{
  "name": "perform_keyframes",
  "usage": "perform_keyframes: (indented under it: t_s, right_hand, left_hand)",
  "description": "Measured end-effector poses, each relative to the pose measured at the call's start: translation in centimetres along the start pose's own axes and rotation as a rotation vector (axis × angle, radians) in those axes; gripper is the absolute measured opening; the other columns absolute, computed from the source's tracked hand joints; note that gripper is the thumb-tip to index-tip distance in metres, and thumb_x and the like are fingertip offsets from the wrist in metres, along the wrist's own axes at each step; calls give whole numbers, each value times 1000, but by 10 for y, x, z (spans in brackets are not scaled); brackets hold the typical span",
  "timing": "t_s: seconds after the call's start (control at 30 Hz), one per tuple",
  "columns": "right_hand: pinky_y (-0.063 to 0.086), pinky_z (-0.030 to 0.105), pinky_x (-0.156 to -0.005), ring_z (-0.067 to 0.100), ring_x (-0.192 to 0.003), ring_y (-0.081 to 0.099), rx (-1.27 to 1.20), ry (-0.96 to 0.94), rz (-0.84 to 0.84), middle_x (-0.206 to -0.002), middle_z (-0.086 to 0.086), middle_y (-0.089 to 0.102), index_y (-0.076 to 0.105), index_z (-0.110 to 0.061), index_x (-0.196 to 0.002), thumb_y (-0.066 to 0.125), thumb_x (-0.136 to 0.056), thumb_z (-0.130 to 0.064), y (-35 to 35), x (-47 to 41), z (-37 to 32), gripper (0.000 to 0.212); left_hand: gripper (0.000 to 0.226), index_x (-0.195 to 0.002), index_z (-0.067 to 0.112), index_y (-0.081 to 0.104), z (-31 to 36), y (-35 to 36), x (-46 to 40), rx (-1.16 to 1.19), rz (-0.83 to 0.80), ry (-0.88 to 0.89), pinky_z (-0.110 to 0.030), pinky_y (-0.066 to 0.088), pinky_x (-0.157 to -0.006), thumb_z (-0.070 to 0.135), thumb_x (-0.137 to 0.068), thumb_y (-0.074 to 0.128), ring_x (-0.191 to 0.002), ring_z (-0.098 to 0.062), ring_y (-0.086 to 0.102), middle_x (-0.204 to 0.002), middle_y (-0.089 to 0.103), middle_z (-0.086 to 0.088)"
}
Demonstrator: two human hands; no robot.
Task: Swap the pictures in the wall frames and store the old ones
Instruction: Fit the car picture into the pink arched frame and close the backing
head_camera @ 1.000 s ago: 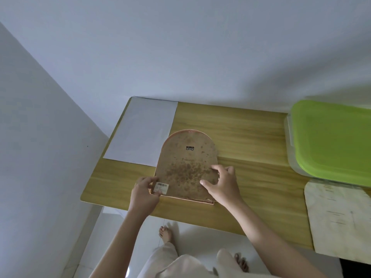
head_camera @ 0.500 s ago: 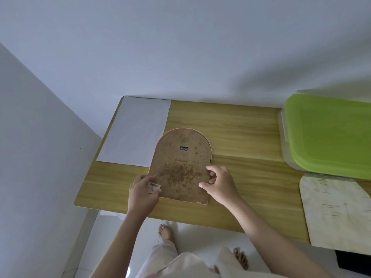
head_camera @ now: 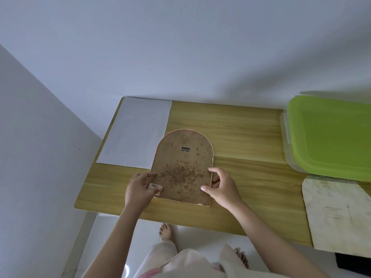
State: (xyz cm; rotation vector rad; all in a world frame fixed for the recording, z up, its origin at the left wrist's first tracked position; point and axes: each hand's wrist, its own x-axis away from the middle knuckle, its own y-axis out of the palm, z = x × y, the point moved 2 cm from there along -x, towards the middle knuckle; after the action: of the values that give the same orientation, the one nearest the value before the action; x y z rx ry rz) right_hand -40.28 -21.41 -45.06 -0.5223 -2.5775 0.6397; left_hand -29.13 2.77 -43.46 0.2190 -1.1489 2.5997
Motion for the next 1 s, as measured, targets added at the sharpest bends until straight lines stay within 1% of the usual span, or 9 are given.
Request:
perform_keyframes:
  t_s: [0.13, 0.23, 0.37, 0.47, 0.57, 0.7, 0.8, 0.9, 1.0]
  right_hand:
    - [42, 16, -61, 10, -67, 54, 16, 1, -7, -93, 0, 54, 53, -28, -120, 80, -69, -24, 0, -4, 1, 58]
    - [43, 20, -64, 12, -66, 53, 35, -17, -17, -92, 1, 52, 52, -25, -121, 79, -71, -22, 1, -5, 1, 57]
    - [47, 26, -75, 13, -74, 52, 141, -30, -66, -105, 1, 48, 43, -30, -130, 72, -80, -23, 4, -4, -4, 59]
    - [46, 27, -74, 11, -74, 51, 240, -56, -126, -103, 0, 43, 33, -39, -136, 69, -80, -34, 3, -2, -8, 67]
    - [41, 23, -71, 6, -78, 47, 339, -79, -204, -104, -2, 37, 16, -48, -142, 73, -70, -54, 2, -1, -11, 92]
    - [47, 27, -73, 9, -78, 49, 404, -40, -247, -107, -1, 34, 7, -50, -143, 76, -65, -56, 5, -6, -17, 105]
    - [47, 30, -73, 15, -83, 51, 478, -30, -237, -108, 0, 33, 9, -46, -144, 78, -63, -55, 8, -7, -21, 107]
    - [44, 31, -73, 22, -97, 50, 548, -30, -212, -113, 2, 30, 15, -40, -143, 82, -54, -55, 8, -15, -26, 112]
    - [46, 33, -79, 25, -105, 49, 578, 19, -231, -120, 5, 28, 8, -45, -144, 80, -52, -60, 1, -33, -34, 118]
  left_hand:
    - [45, -102, 33, 67, -1, -1, -3, -24, 11, 32, -22, 40, -60, 29, -62, 85, -84, -12, 56, -102, 57, 7]
    - [46, -102, 32, 66, -2, -1, -6, -34, -9, 45, -24, 40, -61, 30, -61, 85, -84, -12, 56, -103, 56, 7]
    - [49, -108, 33, 63, -4, 0, -9, -59, -48, 61, -22, 40, -60, 31, -64, 84, -82, -9, 54, -107, 52, 7]
    - [57, -118, 35, 59, -6, 1, -12, -57, -105, 73, -23, 42, -66, 29, -67, 82, -85, -11, 51, -107, 47, 5]
    - [68, -129, 42, 48, -4, 2, -17, -106, -176, 83, -31, 47, -80, 29, -71, 80, -92, -17, 48, -102, 40, 3]
    - [77, -136, 46, 37, -3, 3, -23, -149, -252, 91, -36, 45, -96, 29, -73, 78, -100, -21, 45, -103, 36, 0]
    - [81, -138, 45, 34, -1, 2, -28, -159, -309, 100, -33, 45, -93, 28, -73, 78, -97, -21, 45, -104, 35, -3]
    - [87, -141, 46, 27, 4, 0, -34, -195, -381, 99, -31, 48, -90, 27, -73, 78, -95, -20, 47, -107, 34, -5]
    - [92, -141, 47, 21, 11, 0, -38, -222, -440, 89, -36, 52, -92, 25, -73, 78, -99, -21, 47, -112, 31, -5]
